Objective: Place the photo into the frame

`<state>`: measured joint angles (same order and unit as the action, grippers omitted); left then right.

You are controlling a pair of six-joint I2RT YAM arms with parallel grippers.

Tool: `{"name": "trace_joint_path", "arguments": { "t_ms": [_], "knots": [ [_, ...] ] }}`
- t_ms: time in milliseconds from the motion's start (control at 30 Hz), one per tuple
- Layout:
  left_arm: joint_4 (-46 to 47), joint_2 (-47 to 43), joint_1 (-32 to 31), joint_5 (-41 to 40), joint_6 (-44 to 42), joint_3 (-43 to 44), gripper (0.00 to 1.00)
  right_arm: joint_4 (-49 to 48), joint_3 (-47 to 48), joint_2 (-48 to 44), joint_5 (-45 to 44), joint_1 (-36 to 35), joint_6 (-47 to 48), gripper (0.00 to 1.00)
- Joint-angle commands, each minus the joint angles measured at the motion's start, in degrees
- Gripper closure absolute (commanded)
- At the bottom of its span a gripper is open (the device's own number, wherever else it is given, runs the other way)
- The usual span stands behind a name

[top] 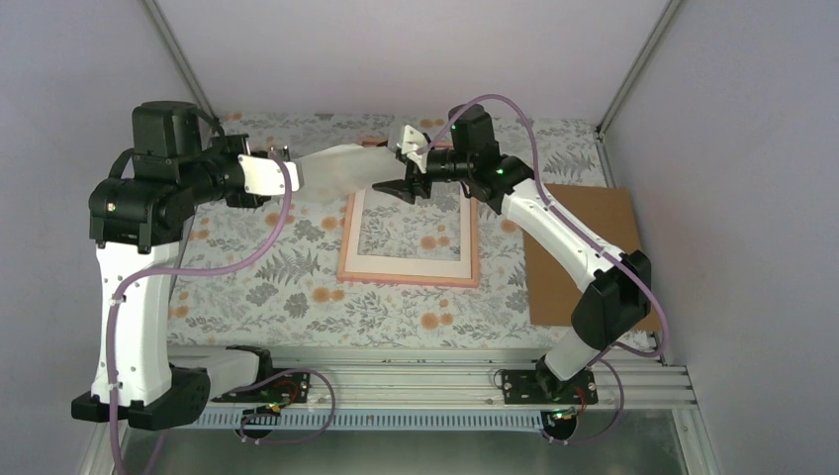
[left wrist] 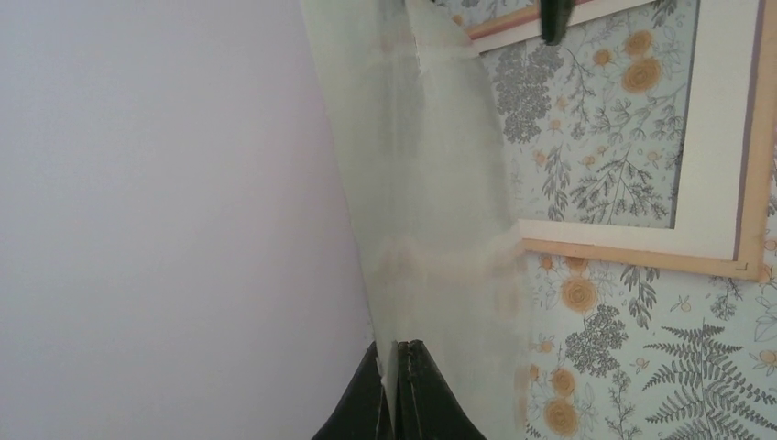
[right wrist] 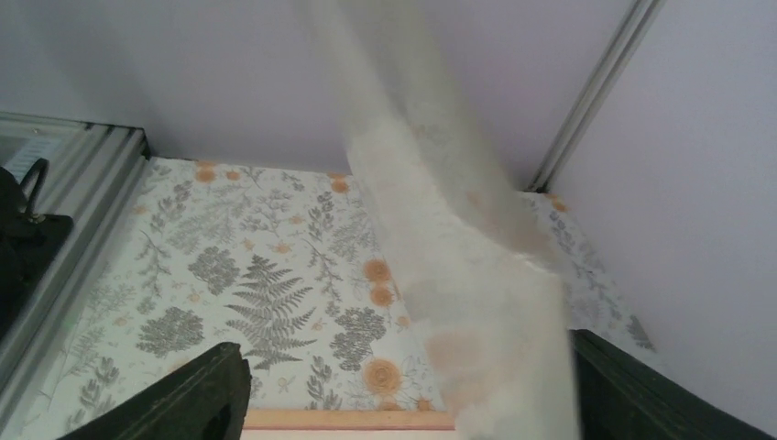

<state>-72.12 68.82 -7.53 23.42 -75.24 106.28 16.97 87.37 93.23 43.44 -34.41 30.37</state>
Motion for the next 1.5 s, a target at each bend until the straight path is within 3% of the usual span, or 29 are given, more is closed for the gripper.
{"name": "trace_joint_path", "arguments": {
  "t_ms": [0,133,233,300,433,467,500,667,700,800,900,967,1167,1267,1467],
  "knots": [
    [0.7,-2.5,-0.2,2.6,-2.9,-1.9,0.98,-2.2,0.1,0.9,-1.5,0.1,0.0,0.31],
    [1.3,-2.3,-0.2,2.8,-1.8,-2.5,0.98,-0.7,1.4,1.3,0.3,-0.1,-1.4,0.61],
    [1.8,-1.3,-0.2,3.9,0.9,-1.1,0.98,3.0,3.2,1.7,2.4,-0.8,-2.9,0.75],
    [2.4,-0.7,-0.2,3.9,2.6,-0.6,0.97,6.2,4.3,3.9,3.8,-1.2,-4.7,0.94],
    [3.5,-0.4,-0.3,3.4,4.9,-1.4,0.94,6.8,3.0,3.0,7.4,-1.3,-9.9,0.96],
    [4.3,-0.5,-0.2,2.9,6.0,-1.8,0.88,6.2,2.2,2.6,8.7,-1.3,-11.5,0.96],
    [5.6,-0.7,-0.3,2.2,7.7,-2.4,0.75,5.0,1.2,1.5,10.2,-1.3,-13.9,0.96],
    [18.7,-1.6,-0.2,-8.9,20.8,-7.4,0.02,-6.6,-5.9,-1.2,21.3,-1.0,-32.8,0.96],
    [21.8,-1.8,-0.2,-12.4,23.9,-8.5,0.0,-10.3,-7.6,-0.8,23.0,-0.5,-37.6,0.96],
    [27.3,-1.1,-0.2,-21.0,31.9,-10.0,0.0,-20.0,-11.2,3.4,25.2,2.3,-52.0,0.96],
    [28.7,0.5,-0.1,-24.0,36.6,-9.9,0.0,-36.1,-14.7,10.4,26.1,7.4,-69.0,0.96],
    [29.3,1.3,-0.1,-24.6,39.3,-9.9,0.0,-41.8,-15.5,14.8,24.7,10.6,-75.2,0.96],
    [19.6,5.9,1.8,-17.5,41.3,-11.0,0.0,-38.3,-12.0,24.7,22.0,18.1,-73.3,0.96],
    [14.5,8.8,8.3,-4.0,43.4,-11.2,0.0,-34.8,-10.7,26.7,21.3,21.1,-69.9,0.96],
    [17.9,12.3,11.0,1.0,50.9,-22.6,0.0,-29.5,-11.0,27.0,18.9,24.6,-63.7,0.96]
  ]
}}
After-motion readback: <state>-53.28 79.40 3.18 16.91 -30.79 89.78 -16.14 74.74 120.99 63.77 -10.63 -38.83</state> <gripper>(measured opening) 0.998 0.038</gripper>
